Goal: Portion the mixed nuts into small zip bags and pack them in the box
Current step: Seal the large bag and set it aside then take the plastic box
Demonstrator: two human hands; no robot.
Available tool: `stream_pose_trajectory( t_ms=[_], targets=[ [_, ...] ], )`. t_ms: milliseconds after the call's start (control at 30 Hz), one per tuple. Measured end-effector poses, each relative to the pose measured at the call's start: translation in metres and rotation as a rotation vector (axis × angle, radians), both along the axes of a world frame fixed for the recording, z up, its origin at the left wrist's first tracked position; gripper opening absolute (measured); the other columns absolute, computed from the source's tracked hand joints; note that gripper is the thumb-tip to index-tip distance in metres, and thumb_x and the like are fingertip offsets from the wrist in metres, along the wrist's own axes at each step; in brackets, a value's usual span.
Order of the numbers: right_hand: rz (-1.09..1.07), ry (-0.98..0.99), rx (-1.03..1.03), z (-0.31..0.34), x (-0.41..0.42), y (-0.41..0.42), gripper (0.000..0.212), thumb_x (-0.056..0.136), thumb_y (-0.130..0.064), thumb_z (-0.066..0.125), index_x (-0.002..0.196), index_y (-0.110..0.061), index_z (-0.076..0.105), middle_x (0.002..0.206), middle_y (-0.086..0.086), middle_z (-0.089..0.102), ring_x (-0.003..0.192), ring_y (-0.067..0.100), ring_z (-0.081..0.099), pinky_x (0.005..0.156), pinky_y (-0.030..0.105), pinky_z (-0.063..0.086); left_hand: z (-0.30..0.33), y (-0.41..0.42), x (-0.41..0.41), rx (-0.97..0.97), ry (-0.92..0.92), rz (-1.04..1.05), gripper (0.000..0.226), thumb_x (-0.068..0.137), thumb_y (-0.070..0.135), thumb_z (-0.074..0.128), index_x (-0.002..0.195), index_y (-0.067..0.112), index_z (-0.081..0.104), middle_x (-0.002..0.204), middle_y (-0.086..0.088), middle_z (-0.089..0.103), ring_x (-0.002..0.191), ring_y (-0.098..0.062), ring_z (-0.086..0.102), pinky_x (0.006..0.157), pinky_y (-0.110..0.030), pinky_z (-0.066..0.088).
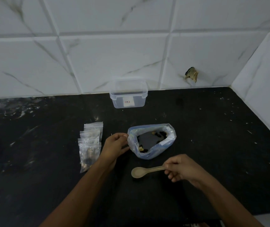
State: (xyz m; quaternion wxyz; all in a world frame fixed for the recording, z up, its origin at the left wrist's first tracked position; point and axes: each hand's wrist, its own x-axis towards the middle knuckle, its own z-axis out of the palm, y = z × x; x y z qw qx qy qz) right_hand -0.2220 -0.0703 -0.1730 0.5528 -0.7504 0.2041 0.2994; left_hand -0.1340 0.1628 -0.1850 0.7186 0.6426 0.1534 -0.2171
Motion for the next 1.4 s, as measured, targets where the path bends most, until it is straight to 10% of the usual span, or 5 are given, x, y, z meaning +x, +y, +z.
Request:
stream_pose_trajectory(
  t_ms=[967, 1133, 1400],
  targets=[
    [0.353, -0.112, -0.593, -0.028, -0.009, 0.015, 0.021, 0.091, -0.038, 0.060, 0.111, -0.031, 0.056, 0.103, -0.002, 0.060, 0.069, 0.010, 0.067, 0.059, 0.023, 0.057, 0.002, -0.001, -0.004, 0.019, -0.001, -0.012, 0.015, 0.098, 0.016, 0.053, 0.108, 0.012, 0.065, 0.113, -0.011, 0.069, 0.104, -0.021, 0.068, 0.089, -0.037, 0.056],
    [0.275, -0.282, -0.644, -0.016, -0.004, 0.010, 0.009, 0.092, -0.037, 0.059, 0.095, -0.029, 0.062, 0.087, -0.008, 0.063, 0.076, 0.004, 0.062, 0.075, 0.029, 0.056, 0.003, 0.000, -0.004, 0.090, -0.057, -0.009, 0.025, 0.098, 0.014, 0.054, 0.123, 0.014, 0.056, 0.112, -0.005, 0.064, 0.105, -0.018, 0.064, 0.097, -0.040, 0.053],
    [0.079, -0.609, -0.686, 0.021, 0.044, 0.004, 0.007, 0.094, -0.024, 0.057, 0.101, -0.023, 0.061, 0.083, -0.003, 0.064, 0.069, 0.003, 0.059, 0.058, 0.016, 0.041, 0.004, -0.007, 0.013, 0.171, -0.047, 0.009, 0.049, 0.096, 0.017, 0.058, 0.142, 0.017, 0.041, 0.109, 0.001, 0.057, 0.103, -0.016, 0.057, 0.100, -0.043, 0.049]
  ],
)
